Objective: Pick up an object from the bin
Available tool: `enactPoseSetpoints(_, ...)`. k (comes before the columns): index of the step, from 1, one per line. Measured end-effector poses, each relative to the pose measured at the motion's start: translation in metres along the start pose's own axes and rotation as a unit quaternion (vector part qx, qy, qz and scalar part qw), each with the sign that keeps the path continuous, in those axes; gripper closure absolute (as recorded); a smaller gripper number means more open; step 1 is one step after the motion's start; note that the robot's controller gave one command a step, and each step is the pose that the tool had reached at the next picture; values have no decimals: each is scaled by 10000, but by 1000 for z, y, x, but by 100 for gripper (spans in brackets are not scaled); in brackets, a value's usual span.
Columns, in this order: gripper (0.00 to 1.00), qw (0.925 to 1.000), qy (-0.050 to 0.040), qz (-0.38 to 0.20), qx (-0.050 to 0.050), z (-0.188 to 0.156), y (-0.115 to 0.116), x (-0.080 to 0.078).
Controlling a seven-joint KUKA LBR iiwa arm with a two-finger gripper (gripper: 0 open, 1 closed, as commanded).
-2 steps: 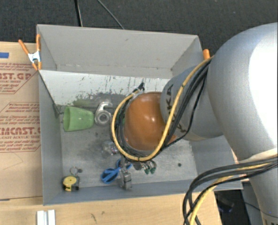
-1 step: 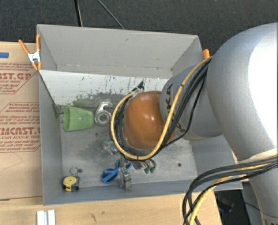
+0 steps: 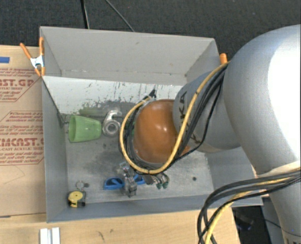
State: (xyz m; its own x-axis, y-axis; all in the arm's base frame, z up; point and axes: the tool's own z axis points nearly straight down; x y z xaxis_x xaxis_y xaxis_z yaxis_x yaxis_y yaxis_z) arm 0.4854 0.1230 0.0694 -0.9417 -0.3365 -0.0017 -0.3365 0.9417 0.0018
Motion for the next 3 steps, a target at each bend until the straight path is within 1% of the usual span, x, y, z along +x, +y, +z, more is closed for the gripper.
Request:
enactPoseSetpoints(1,100,10000,-28,-2,12,-75,1,-2)
enactPoseSetpoints(2,100,10000,-22,-6,11,-112,1,-3)
enactPoseSetpoints(3,100,10000,-5,-7,11,-117,2,-4)
